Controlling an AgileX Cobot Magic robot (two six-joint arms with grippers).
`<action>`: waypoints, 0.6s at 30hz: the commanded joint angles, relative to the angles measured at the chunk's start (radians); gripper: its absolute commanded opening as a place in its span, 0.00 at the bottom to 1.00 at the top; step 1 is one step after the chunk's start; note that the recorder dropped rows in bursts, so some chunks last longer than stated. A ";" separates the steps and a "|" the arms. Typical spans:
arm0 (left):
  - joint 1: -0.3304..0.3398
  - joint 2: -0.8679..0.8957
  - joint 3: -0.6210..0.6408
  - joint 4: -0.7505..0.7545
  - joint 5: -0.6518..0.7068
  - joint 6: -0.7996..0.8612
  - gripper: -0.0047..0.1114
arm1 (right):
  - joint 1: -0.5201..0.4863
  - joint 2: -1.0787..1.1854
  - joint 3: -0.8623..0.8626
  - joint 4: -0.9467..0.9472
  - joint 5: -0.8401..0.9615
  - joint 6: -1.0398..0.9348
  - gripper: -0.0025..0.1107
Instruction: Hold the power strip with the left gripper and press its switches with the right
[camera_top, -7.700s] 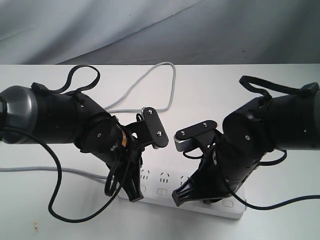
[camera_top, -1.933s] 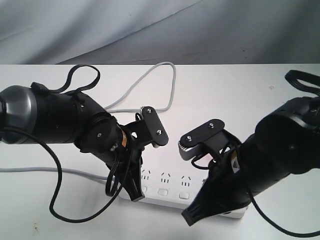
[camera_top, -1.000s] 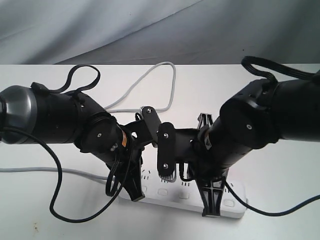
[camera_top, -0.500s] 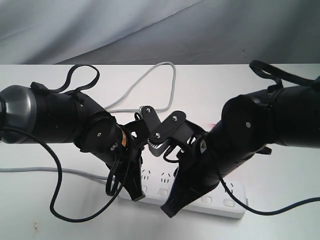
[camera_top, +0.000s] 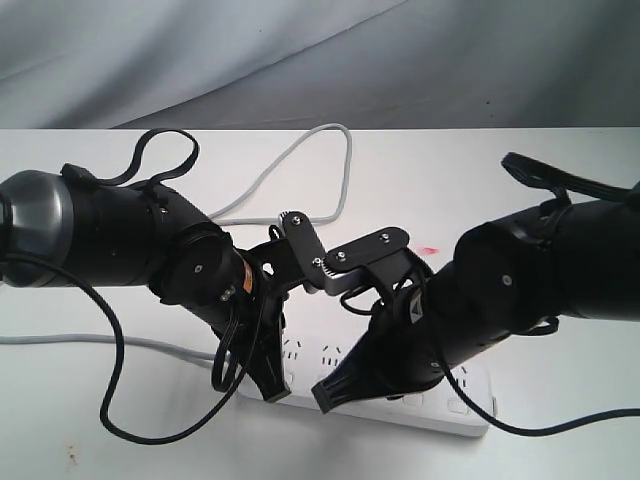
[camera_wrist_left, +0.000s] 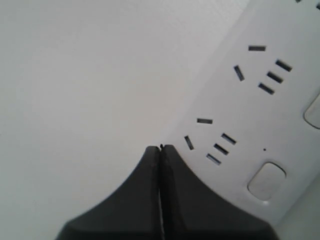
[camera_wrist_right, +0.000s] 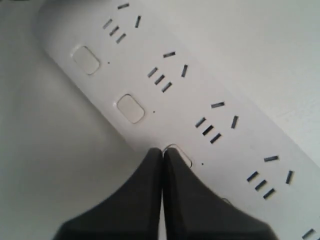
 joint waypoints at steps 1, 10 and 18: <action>-0.003 0.043 0.022 -0.031 0.081 -0.017 0.04 | -0.002 0.003 0.001 -0.135 -0.017 0.169 0.02; 0.005 0.043 0.022 -0.035 0.085 -0.081 0.04 | -0.002 0.003 0.001 -0.151 -0.025 0.240 0.02; 0.022 0.043 0.022 -0.035 0.094 -0.087 0.04 | -0.002 0.058 0.001 -0.139 -0.004 0.267 0.02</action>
